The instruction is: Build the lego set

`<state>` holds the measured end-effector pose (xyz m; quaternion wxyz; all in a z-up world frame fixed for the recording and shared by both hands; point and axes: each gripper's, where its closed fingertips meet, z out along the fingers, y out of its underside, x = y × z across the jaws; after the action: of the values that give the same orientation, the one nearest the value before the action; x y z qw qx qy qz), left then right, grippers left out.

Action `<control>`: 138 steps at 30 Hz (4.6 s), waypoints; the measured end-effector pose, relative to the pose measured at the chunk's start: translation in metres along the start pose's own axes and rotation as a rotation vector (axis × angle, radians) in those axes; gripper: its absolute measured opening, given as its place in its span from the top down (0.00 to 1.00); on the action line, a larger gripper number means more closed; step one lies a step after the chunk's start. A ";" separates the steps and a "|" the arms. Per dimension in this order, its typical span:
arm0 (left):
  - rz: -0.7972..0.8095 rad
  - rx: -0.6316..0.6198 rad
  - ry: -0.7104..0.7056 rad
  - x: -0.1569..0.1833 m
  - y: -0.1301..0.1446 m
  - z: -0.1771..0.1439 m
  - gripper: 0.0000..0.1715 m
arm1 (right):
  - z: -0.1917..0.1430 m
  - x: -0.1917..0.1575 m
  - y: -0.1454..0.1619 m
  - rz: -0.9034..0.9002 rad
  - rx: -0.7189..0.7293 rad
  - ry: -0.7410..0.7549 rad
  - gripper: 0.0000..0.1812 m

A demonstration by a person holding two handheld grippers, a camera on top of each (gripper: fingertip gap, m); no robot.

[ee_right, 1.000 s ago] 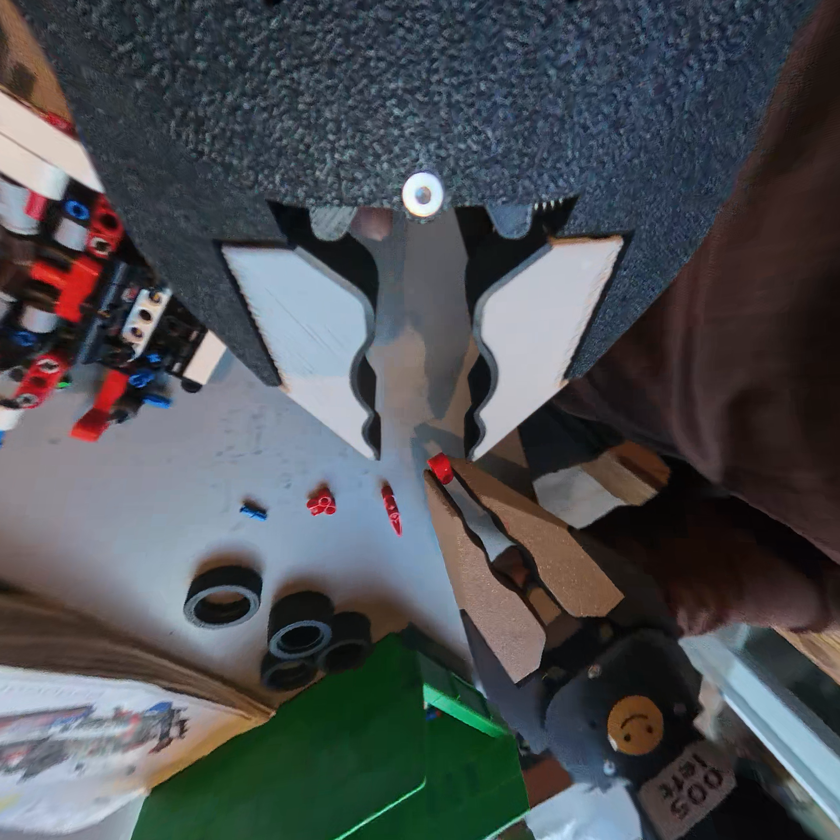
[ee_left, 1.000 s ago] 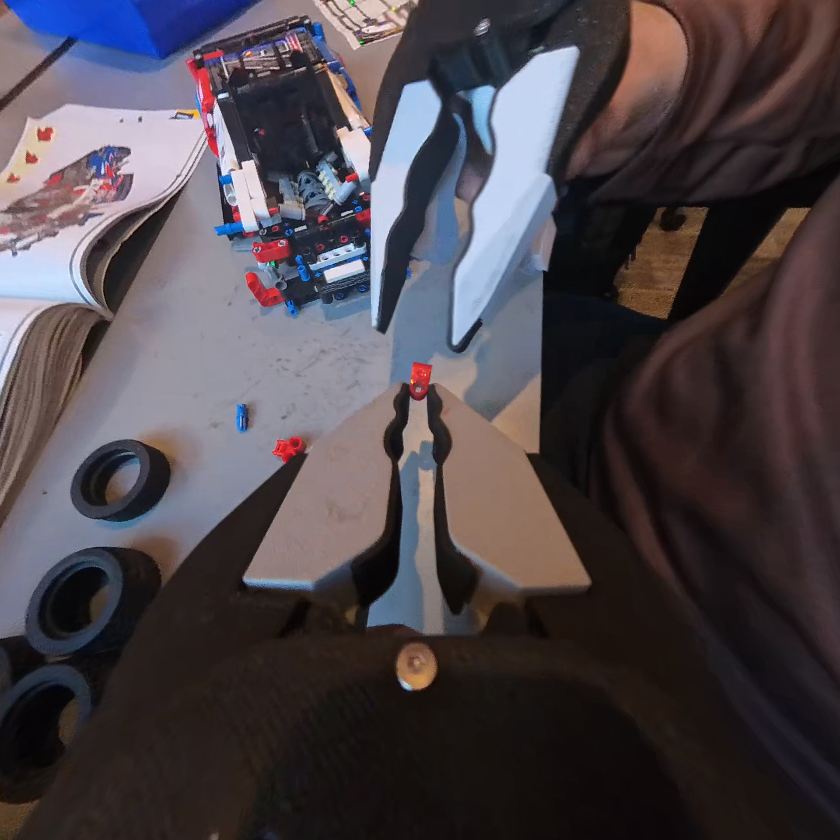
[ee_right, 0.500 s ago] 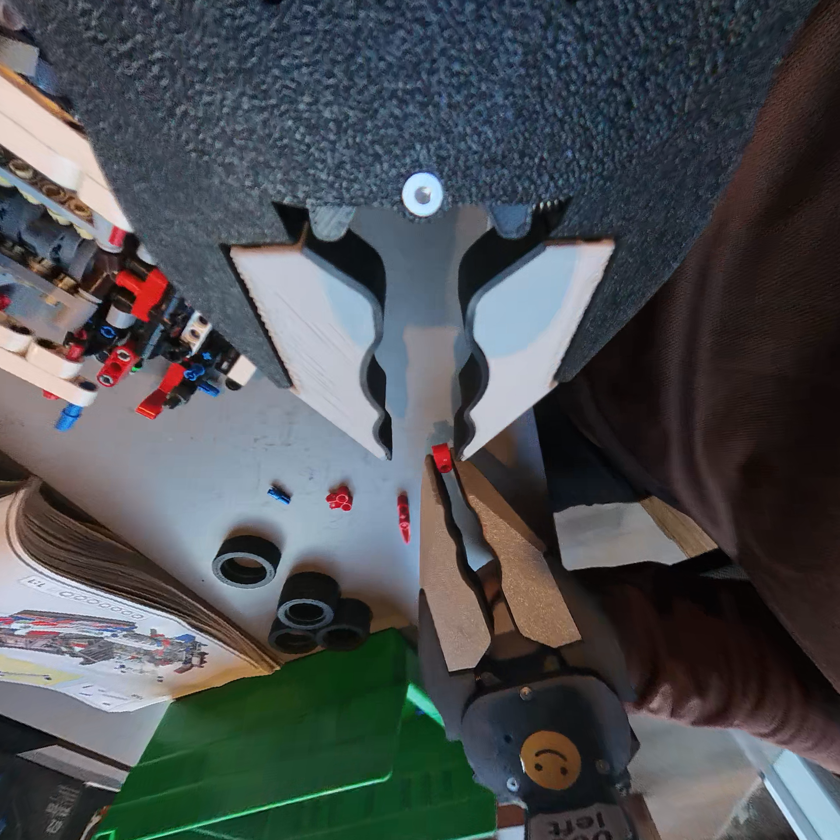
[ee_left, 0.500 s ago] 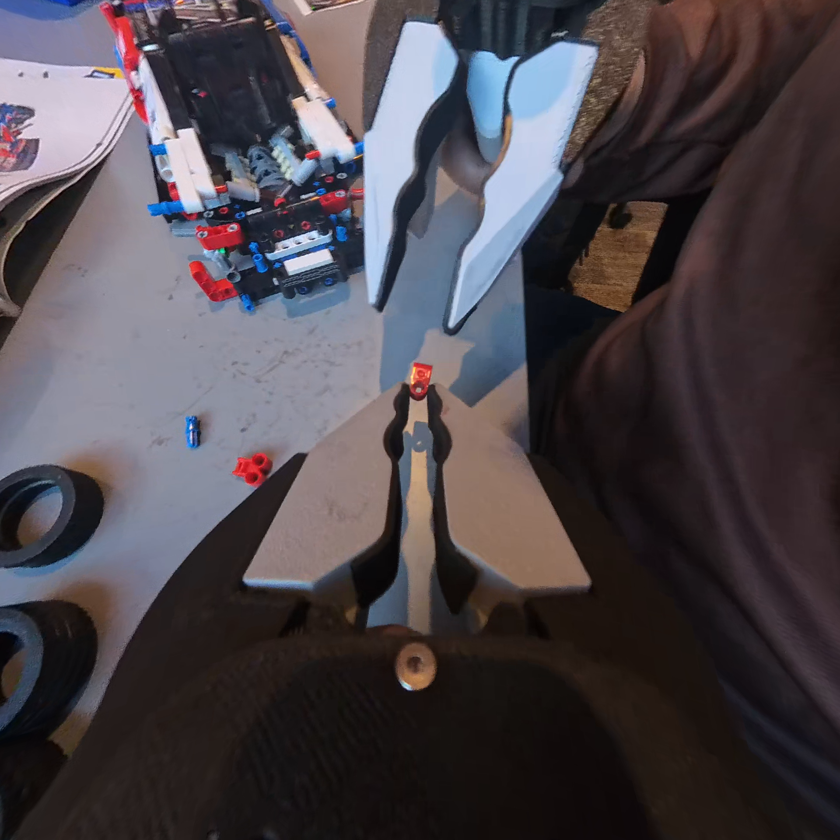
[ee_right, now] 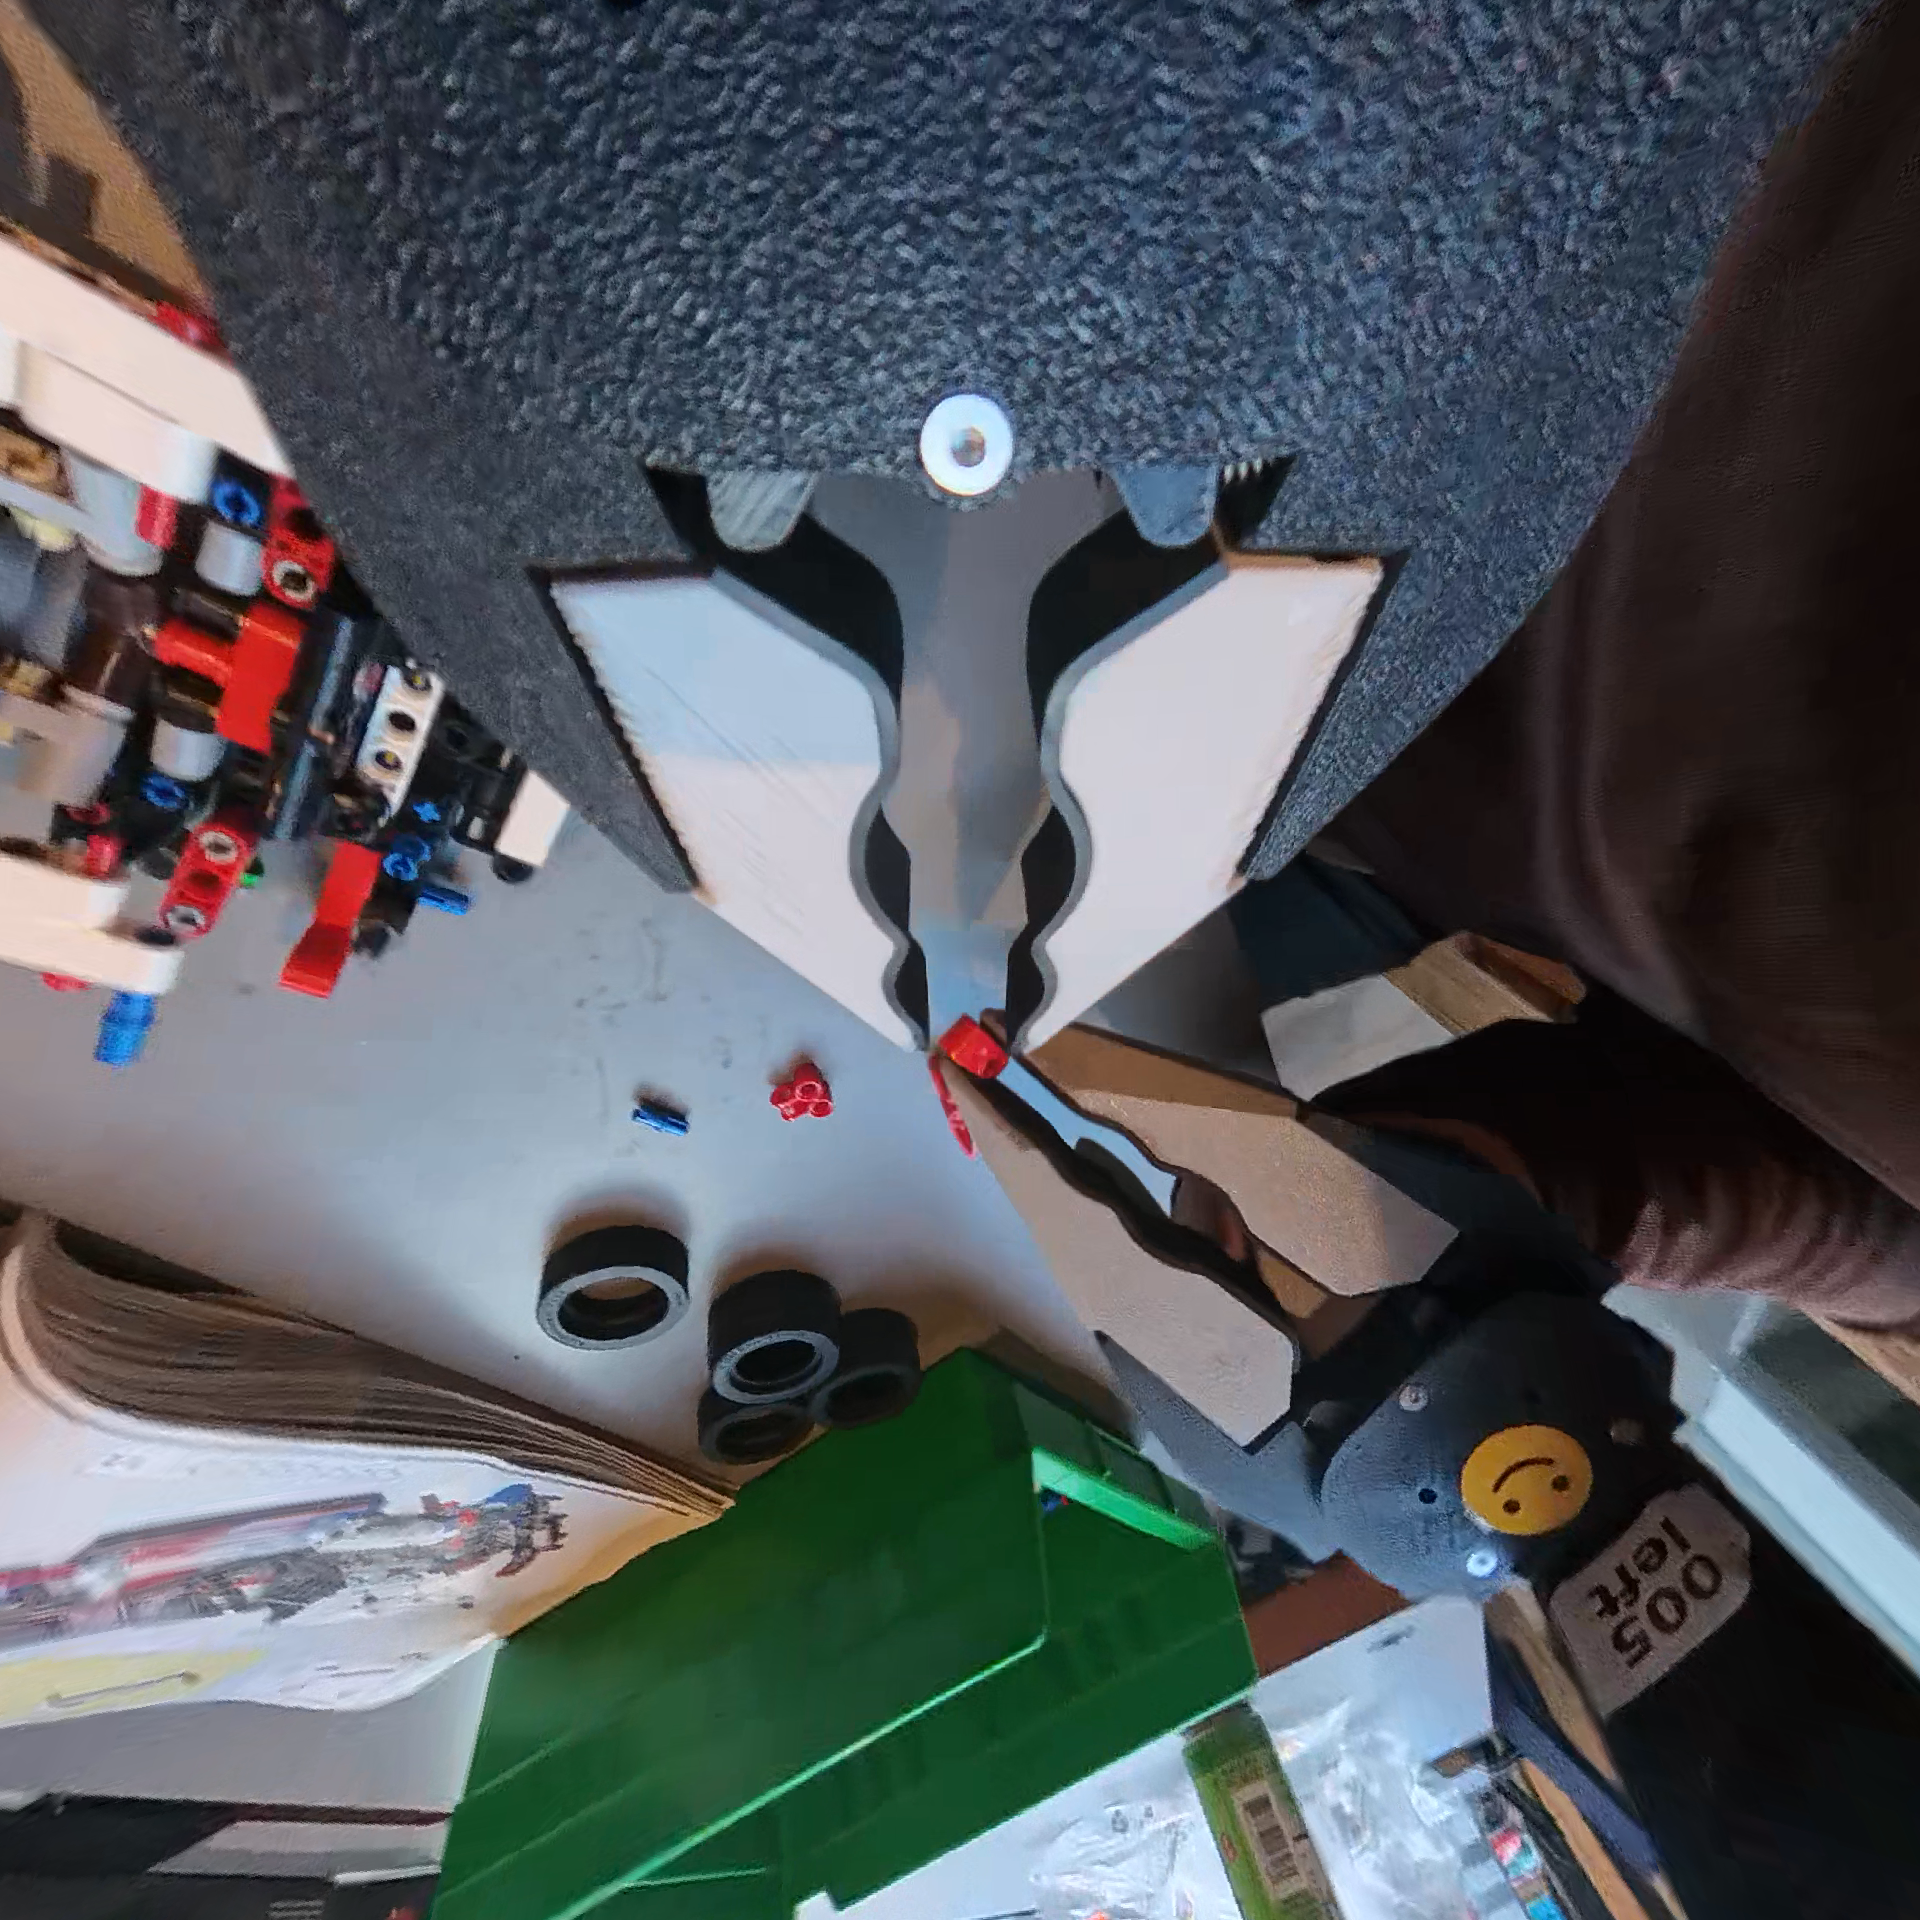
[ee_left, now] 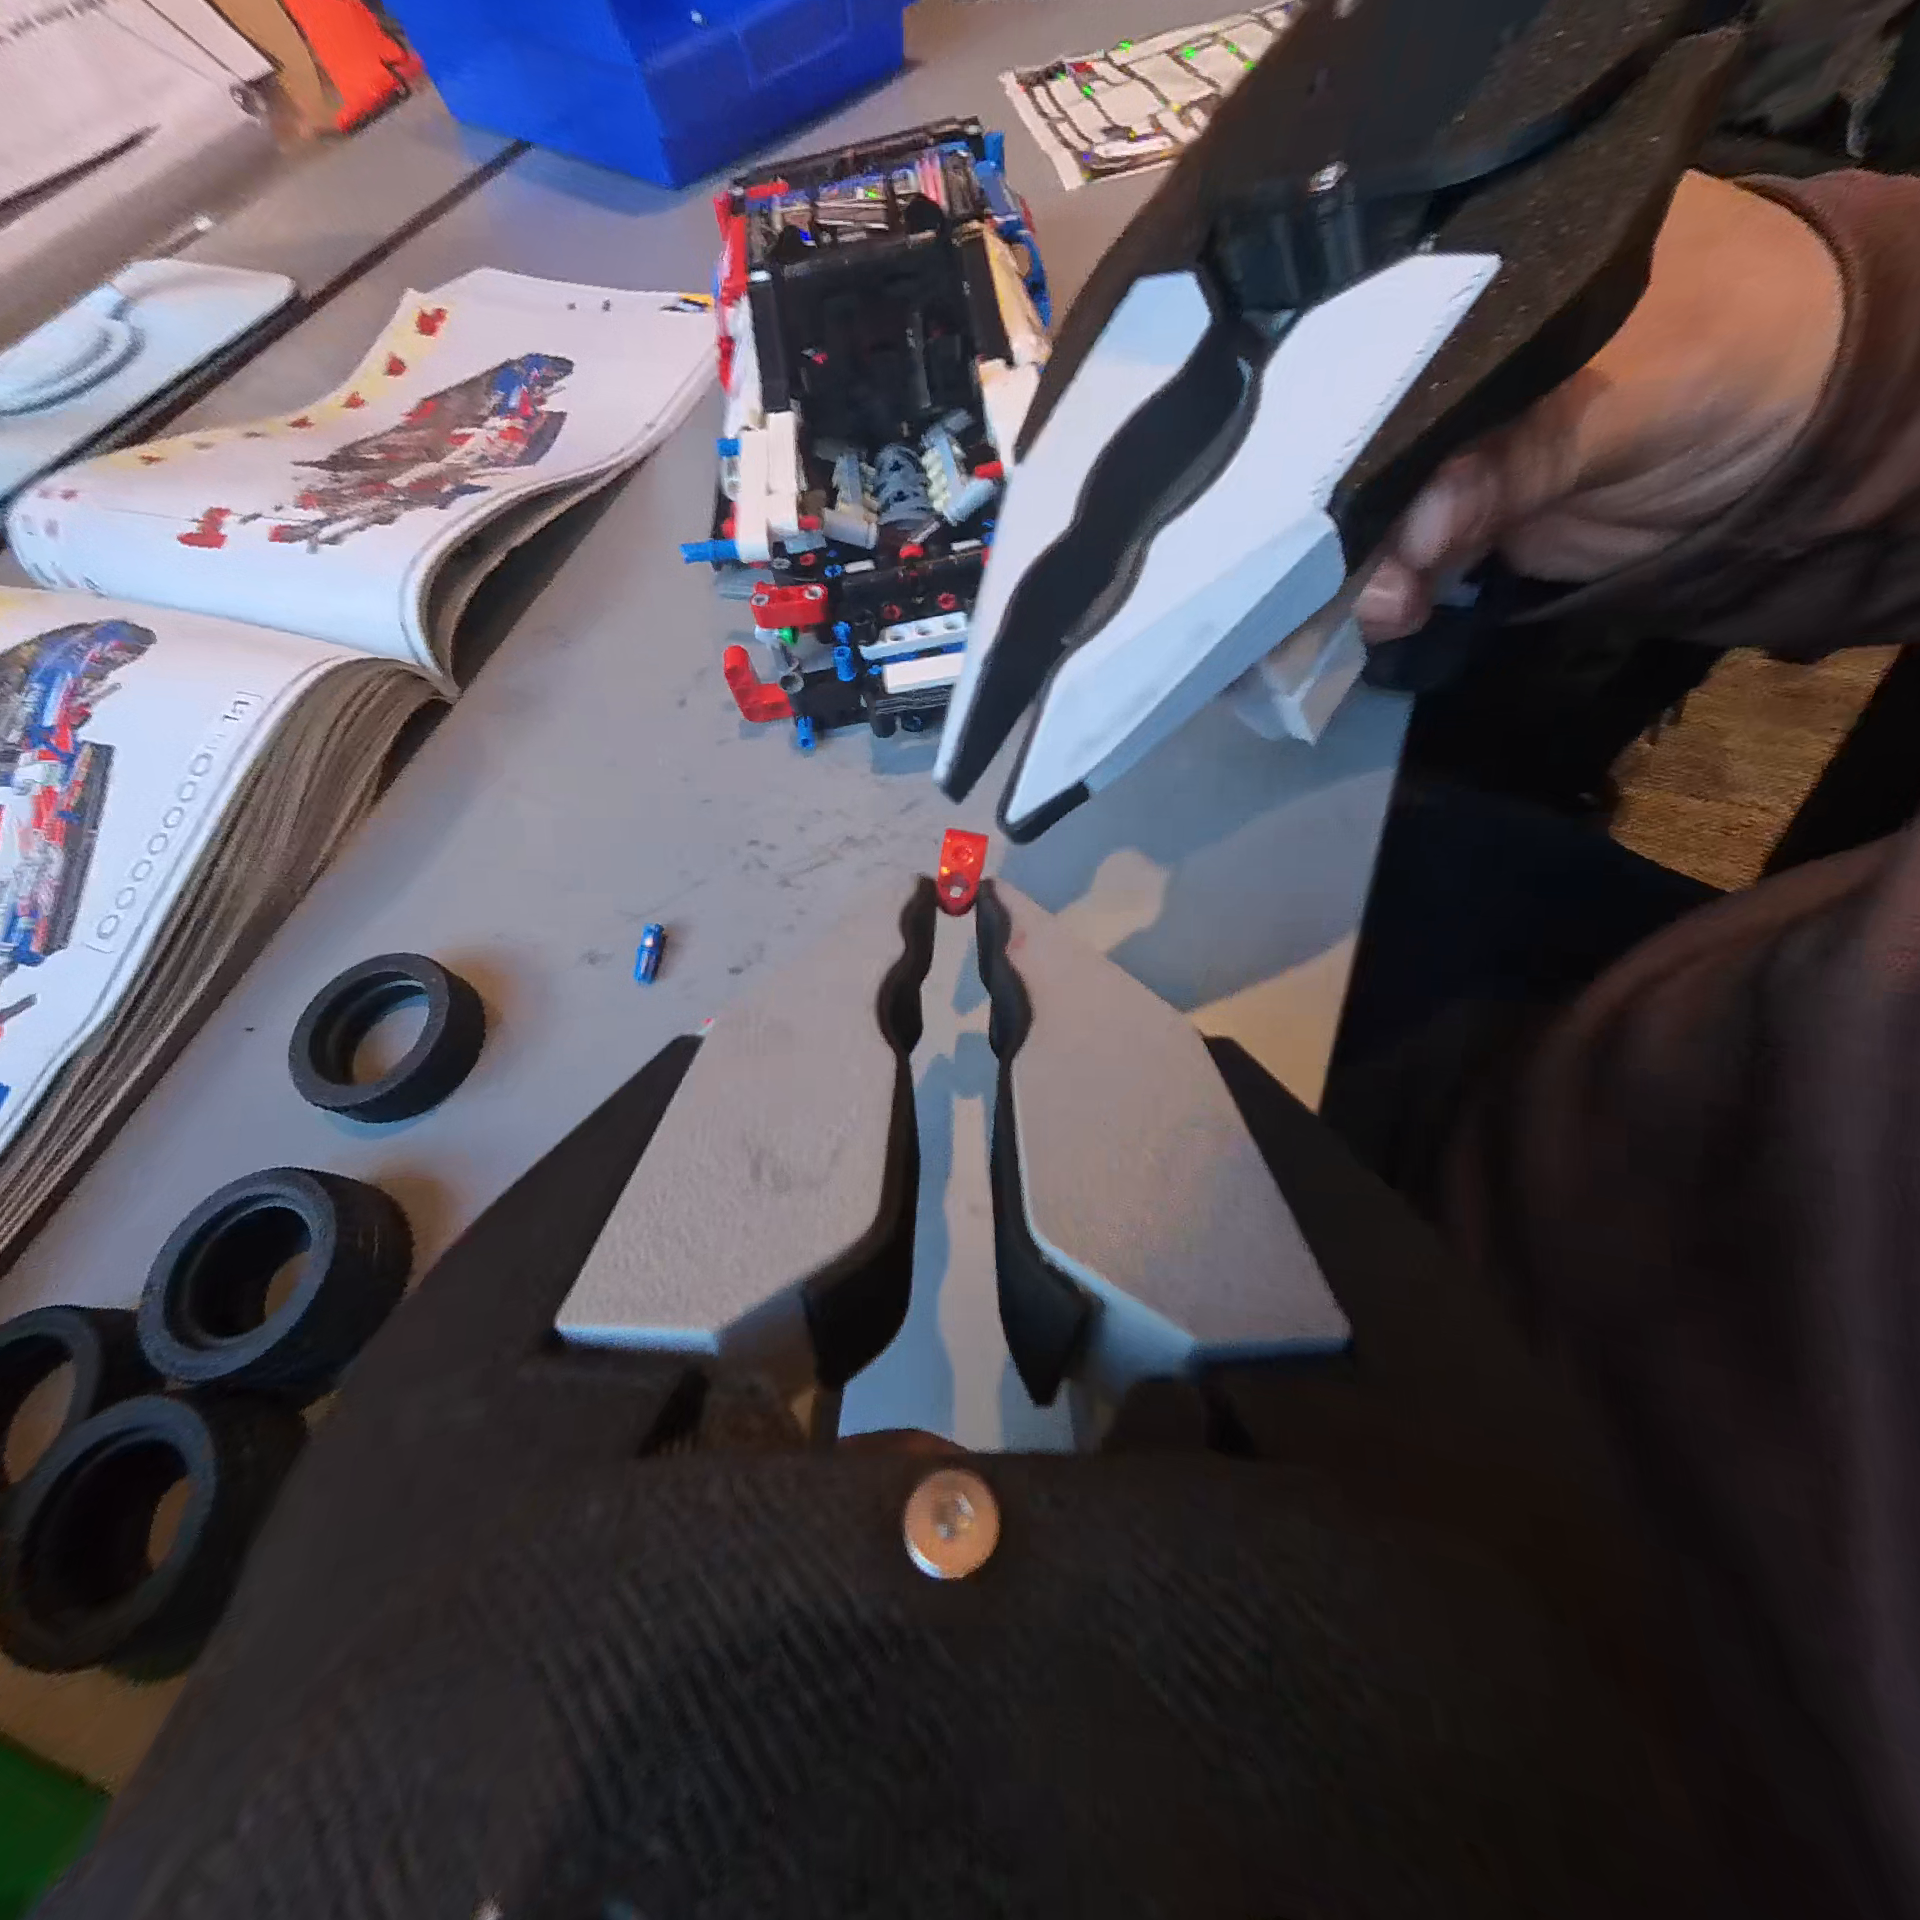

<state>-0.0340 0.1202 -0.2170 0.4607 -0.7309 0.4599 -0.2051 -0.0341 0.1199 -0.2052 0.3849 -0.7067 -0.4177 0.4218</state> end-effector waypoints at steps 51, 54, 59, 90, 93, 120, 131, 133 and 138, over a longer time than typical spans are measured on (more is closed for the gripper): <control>0.822 -0.455 0.441 -0.024 0.053 -0.016 0.90 | 0.043 0.010 0.041 -0.254 -0.350 0.086 0.96; 0.749 -0.490 0.399 -0.030 0.060 -0.025 0.87 | 0.043 0.017 0.038 -0.266 -0.355 0.123 0.96; 0.394 -0.463 0.215 -0.045 0.063 -0.021 0.86 | 0.045 0.020 0.037 -0.216 -0.350 0.117 0.96; 0.934 -0.033 -0.136 -0.009 0.016 -0.028 0.91 | 0.041 -0.025 0.013 -0.007 -0.181 -0.128 0.92; 0.930 -0.026 -0.148 -0.010 0.019 -0.029 0.91 | 0.042 -0.025 0.012 -0.032 -0.170 -0.095 0.95; 0.757 -0.252 0.137 -0.020 0.060 -0.018 0.93 | 0.058 -0.018 0.053 -0.230 -0.428 0.075 0.93; 0.652 -0.260 0.034 -0.031 0.067 -0.025 0.92 | 0.049 -0.023 0.051 -0.256 -0.421 0.095 0.93; 0.588 -0.238 0.030 -0.028 0.070 -0.032 0.92 | 0.040 -0.020 0.045 -0.251 -0.399 0.119 0.94; 0.451 -0.207 0.061 -0.015 0.078 -0.045 0.90 | 0.027 0.004 0.041 -0.235 -0.400 0.185 0.93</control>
<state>-0.1119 0.0994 -0.2601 0.4034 -0.6465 0.6436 -0.0711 -0.0466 0.1145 -0.2520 0.3207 -0.7509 -0.5352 0.2164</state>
